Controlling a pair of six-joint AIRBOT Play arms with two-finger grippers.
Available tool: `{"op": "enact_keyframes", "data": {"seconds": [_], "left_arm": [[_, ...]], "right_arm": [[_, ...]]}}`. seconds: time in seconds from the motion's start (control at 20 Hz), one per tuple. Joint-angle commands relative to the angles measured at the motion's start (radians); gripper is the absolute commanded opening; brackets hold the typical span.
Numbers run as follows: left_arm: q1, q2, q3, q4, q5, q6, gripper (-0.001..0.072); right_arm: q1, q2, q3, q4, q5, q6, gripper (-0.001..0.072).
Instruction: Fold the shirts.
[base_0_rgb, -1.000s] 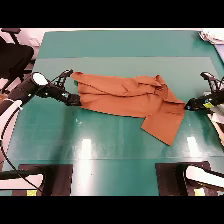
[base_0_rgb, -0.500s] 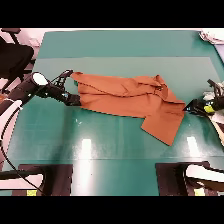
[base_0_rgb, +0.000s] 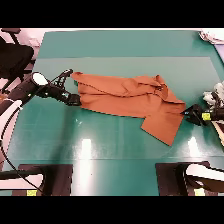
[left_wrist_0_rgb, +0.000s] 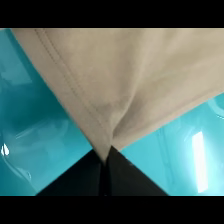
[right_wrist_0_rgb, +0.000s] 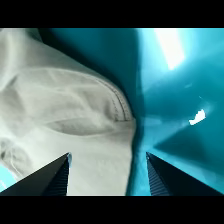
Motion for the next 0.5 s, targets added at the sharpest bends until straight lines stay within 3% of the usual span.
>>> {"op": "enact_keyframes", "data": {"seconds": [0.0, 0.1, 0.45], "left_arm": [[0.001, 0.000, 0.001, -0.005, 0.000, 0.000, 0.0023], [0.001, 0.000, 0.001, -0.005, 0.000, 0.000, 0.0023], [0.001, 0.000, 0.001, -0.008, -0.002, 0.000, 0.0023]], "right_arm": [[-0.006, -0.001, -0.012, 0.062, -0.057, -0.031, 0.0541], [-0.005, -0.002, -0.012, 0.095, -0.080, -0.039, 0.0491], [0.073, -0.043, -0.012, 0.093, -0.097, -0.041, 0.0491]]}}
